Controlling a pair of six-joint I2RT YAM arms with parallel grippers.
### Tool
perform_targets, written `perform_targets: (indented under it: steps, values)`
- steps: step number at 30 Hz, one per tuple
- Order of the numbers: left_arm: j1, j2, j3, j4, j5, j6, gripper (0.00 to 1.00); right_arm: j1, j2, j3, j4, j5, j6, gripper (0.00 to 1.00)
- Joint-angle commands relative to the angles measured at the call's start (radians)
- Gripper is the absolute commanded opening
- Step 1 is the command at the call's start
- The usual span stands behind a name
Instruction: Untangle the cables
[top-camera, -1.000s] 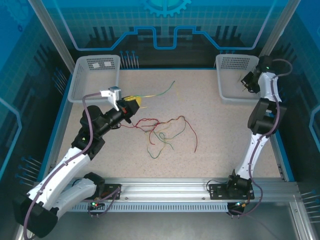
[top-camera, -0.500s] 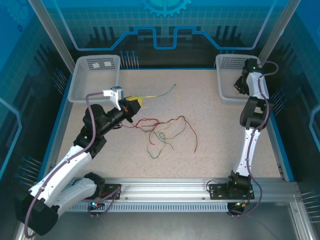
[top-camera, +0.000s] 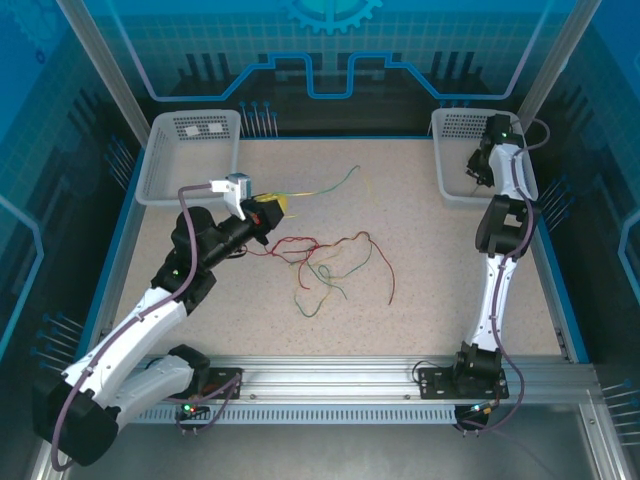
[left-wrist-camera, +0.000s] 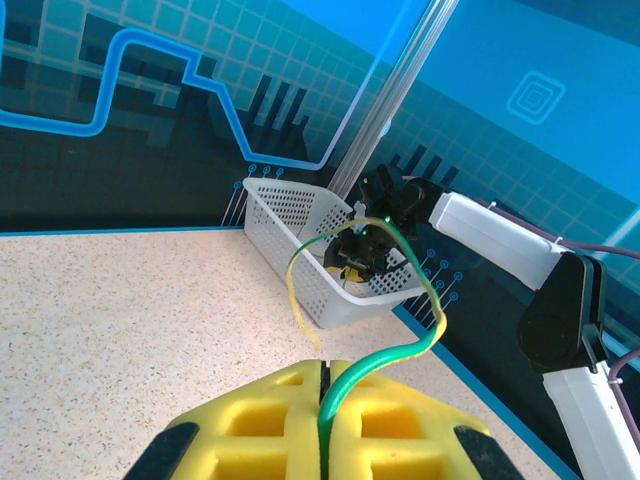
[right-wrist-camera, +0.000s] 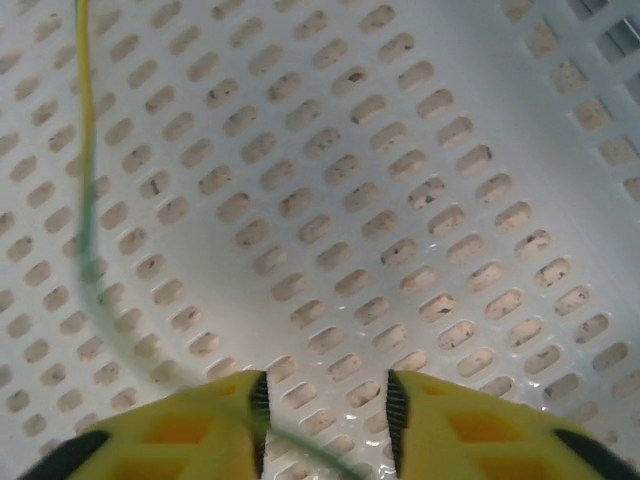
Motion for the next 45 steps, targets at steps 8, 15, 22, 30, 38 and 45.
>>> perform_targets:
  steps: [8, 15, 22, 30, 38, 45]
  values:
    - [-0.008, 0.009, -0.012, 0.055, -0.011, 0.016, 0.00, 0.025, -0.263, -0.008, -0.018, 0.080, -0.064, 0.59]
    - [-0.009, 0.031, 0.005, 0.057, 0.013, 0.008, 0.00, 0.074, -0.586, -0.261, 0.077, -0.011, -0.133, 0.68]
    - [-0.014, 0.100, 0.017, 0.108, 0.094, -0.015, 0.00, 0.238, -1.191, -1.047, 0.577, -0.427, -0.271, 0.70]
    - [-0.015, 0.165, 0.034, 0.214, 0.257, 0.006, 0.00, 0.333, -1.489, -1.527, 1.103, -0.829, -0.085, 1.00]
    - [-0.021, 0.210, 0.036, 0.291, 0.292, -0.028, 0.00, 0.461, -1.382, -1.509, 1.075, -0.888, -0.089, 1.00]
    - [-0.027, 0.208, 0.052, 0.249, 0.265, -0.012, 0.00, 0.530, -1.267, -1.483, 1.164, -1.021, 0.010, 0.95]
